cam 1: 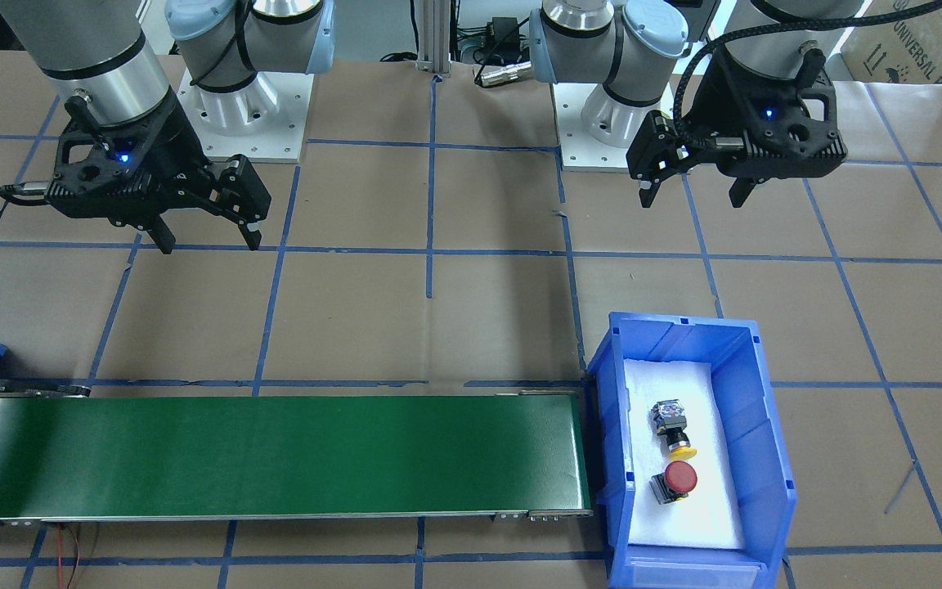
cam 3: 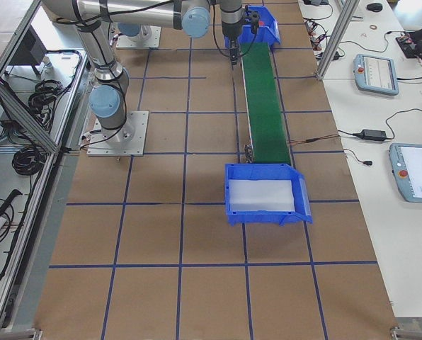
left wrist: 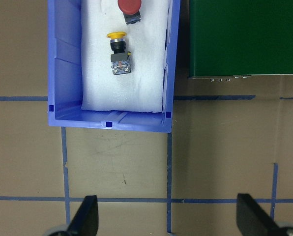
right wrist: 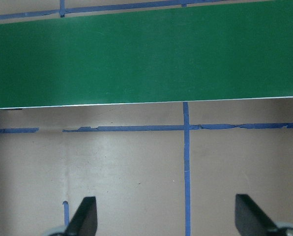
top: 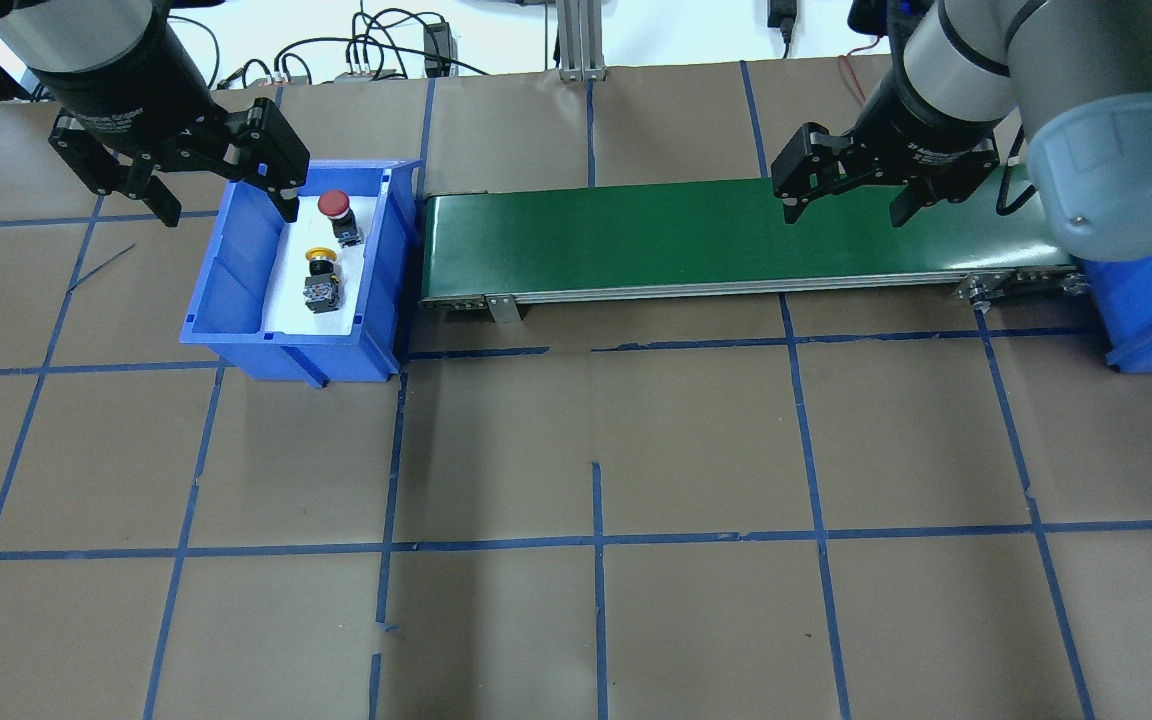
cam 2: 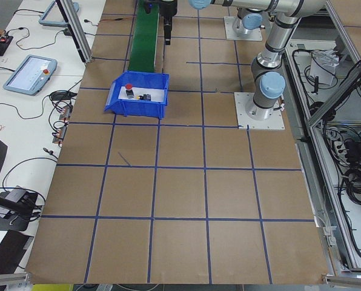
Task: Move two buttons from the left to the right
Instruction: 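Move the left gripper over the blue bin toward the red button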
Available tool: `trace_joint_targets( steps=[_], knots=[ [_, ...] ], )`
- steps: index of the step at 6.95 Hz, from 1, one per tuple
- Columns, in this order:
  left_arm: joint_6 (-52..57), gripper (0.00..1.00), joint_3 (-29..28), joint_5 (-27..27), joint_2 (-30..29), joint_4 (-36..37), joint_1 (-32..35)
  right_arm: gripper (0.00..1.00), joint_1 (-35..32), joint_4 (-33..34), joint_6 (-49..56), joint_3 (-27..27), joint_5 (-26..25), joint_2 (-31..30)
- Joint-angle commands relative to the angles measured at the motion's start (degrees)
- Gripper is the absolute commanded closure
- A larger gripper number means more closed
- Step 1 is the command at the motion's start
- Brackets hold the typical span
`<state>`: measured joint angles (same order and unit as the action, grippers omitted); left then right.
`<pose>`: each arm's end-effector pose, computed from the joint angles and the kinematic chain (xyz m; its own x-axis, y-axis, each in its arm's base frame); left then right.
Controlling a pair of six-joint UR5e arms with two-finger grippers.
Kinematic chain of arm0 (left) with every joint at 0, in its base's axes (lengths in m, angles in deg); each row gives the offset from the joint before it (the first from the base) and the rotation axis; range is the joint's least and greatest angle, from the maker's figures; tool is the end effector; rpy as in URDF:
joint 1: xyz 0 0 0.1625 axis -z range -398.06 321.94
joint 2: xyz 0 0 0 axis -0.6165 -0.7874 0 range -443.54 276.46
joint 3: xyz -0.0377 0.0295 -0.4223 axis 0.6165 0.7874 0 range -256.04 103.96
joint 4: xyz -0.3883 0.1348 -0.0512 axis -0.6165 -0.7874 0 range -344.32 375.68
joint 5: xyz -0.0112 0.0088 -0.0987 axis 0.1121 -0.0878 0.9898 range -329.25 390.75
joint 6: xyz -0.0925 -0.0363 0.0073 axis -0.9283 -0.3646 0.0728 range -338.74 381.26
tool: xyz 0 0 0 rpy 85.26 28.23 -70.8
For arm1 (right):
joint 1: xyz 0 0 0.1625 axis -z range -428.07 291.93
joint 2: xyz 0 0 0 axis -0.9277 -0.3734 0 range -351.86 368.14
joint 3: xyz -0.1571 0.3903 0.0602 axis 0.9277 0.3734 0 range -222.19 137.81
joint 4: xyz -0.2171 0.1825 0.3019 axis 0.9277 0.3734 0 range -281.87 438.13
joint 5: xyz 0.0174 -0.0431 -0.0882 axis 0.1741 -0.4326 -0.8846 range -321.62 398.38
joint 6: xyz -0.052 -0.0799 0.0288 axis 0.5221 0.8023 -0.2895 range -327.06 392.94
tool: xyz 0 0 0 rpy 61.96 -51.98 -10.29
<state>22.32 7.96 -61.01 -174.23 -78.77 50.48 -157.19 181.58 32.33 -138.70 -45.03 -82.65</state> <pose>-0.1174 -0.5000 0.5256 -0.9995 -0.0075 -0.0310 -0.0071 0.9999 -0.0143 0.1370 -0.4987 0.4638 -0.9933 0.0105 -0.1150 0.0259 0.9907 -0.1334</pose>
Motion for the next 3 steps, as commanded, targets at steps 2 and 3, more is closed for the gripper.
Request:
trace_joint_targets(
  steps=[2, 3],
  knots=[
    [0.0, 0.0, 0.72, 0.01, 0.08, 0.14, 0.14, 0.0, 0.0, 0.0, 0.0, 0.0, 0.0, 0.0],
    [0.0, 0.0, -0.05, 0.09, 0.08, 0.14, 0.14, 0.0, 0.0, 0.0, 0.0, 0.0, 0.0, 0.0]
  ],
)
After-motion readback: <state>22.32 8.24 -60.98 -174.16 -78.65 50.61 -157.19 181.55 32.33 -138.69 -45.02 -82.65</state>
